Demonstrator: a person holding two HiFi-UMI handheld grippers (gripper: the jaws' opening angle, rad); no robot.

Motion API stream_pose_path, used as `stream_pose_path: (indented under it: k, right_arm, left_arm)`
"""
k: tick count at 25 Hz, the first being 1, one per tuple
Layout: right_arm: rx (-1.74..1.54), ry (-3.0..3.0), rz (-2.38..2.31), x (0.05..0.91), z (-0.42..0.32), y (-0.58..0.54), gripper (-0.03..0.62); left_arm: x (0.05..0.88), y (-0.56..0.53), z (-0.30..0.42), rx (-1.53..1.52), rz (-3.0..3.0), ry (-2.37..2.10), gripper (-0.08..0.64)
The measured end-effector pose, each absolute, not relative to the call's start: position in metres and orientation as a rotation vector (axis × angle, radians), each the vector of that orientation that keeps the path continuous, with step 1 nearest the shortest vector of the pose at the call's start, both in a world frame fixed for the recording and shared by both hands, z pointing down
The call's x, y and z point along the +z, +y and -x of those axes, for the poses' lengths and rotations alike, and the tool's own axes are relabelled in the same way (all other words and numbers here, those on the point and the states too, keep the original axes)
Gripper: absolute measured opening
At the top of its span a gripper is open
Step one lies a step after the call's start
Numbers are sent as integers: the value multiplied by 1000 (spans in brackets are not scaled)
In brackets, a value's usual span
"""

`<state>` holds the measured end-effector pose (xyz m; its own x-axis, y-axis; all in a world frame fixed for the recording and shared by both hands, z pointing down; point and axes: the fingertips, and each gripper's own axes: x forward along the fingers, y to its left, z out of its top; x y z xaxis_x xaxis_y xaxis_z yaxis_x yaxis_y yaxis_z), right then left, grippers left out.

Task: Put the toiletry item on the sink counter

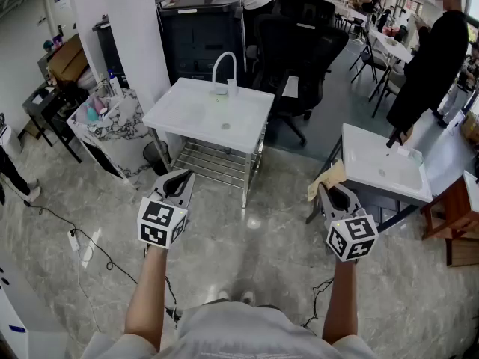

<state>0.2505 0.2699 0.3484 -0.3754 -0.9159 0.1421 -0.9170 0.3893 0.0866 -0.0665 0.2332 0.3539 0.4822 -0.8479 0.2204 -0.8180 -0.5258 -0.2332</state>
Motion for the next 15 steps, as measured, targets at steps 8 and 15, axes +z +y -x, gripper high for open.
stream_pose_path:
  k: [8,15]
  right_arm:
    - [-15,-2490,-1675,345,-266,262,28]
    - [2,-2524,-1663,355,-284,247,28]
  left_arm:
    - [357,223,47,-476,2625,1459,14]
    - [367,217,36,-504,2605,1482,14]
